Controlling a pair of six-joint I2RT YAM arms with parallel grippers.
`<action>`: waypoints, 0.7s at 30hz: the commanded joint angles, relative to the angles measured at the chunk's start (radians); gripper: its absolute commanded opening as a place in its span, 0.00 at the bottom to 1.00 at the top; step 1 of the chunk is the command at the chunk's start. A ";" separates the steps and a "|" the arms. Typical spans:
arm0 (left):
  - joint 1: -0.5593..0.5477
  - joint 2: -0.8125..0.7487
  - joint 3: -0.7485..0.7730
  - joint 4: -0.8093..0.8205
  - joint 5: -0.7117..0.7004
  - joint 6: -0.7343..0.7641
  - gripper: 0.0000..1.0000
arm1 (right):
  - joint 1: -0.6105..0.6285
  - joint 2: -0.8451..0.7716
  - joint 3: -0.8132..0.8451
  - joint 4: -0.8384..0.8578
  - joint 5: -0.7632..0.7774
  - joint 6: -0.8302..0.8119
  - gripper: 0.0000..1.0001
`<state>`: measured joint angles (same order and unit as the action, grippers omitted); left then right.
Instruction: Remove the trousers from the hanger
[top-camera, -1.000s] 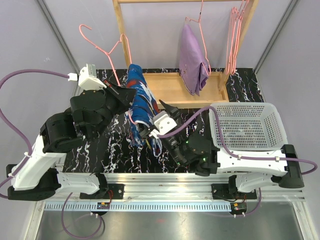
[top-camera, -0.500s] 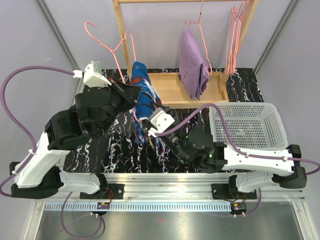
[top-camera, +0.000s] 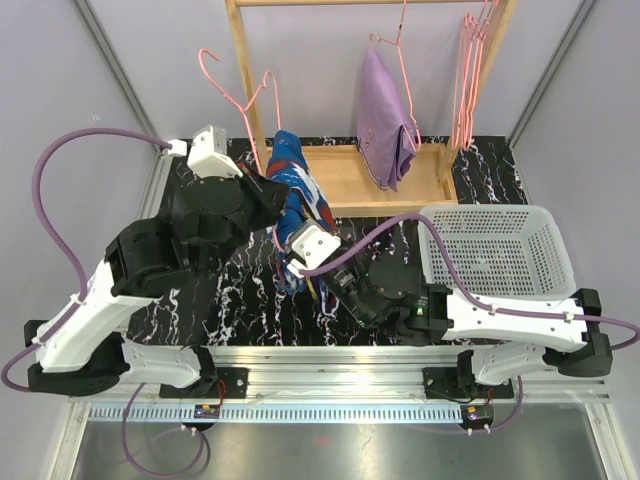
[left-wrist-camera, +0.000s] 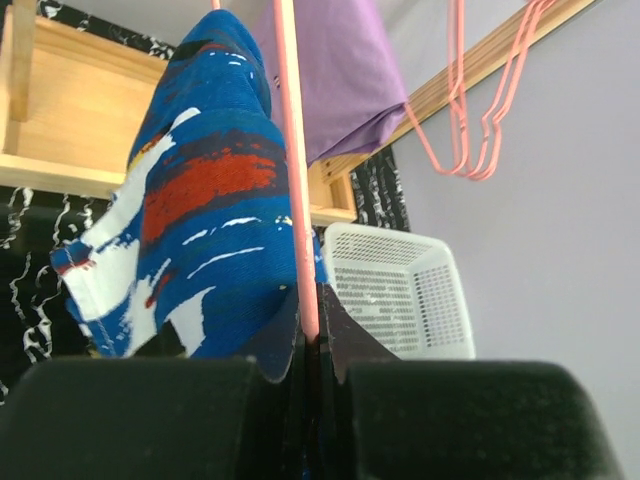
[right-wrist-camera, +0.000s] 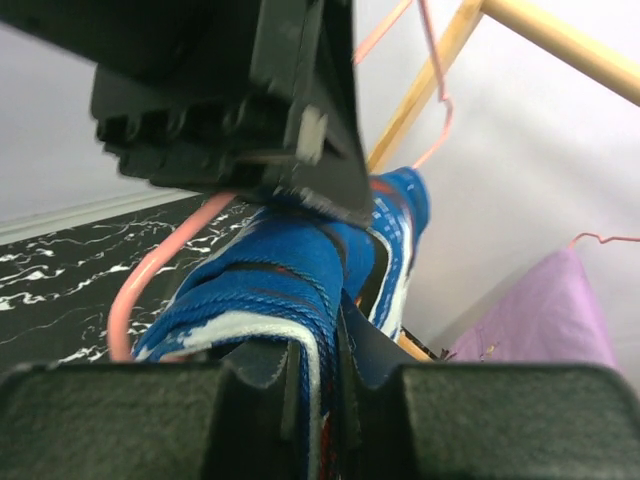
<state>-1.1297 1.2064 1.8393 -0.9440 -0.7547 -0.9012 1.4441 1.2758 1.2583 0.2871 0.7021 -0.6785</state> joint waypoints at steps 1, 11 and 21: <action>0.005 -0.034 -0.044 0.025 0.008 0.027 0.00 | -0.002 -0.013 0.059 0.231 0.097 -0.059 0.00; 0.062 -0.166 -0.262 0.000 -0.020 -0.008 0.00 | -0.004 -0.015 0.046 0.518 0.278 -0.209 0.00; 0.087 -0.238 -0.397 -0.006 -0.037 -0.039 0.00 | -0.004 -0.045 0.121 0.606 0.280 -0.300 0.00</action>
<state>-1.0641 1.0019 1.4887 -0.8822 -0.7368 -0.9585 1.4464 1.3182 1.2587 0.6437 0.9596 -0.9455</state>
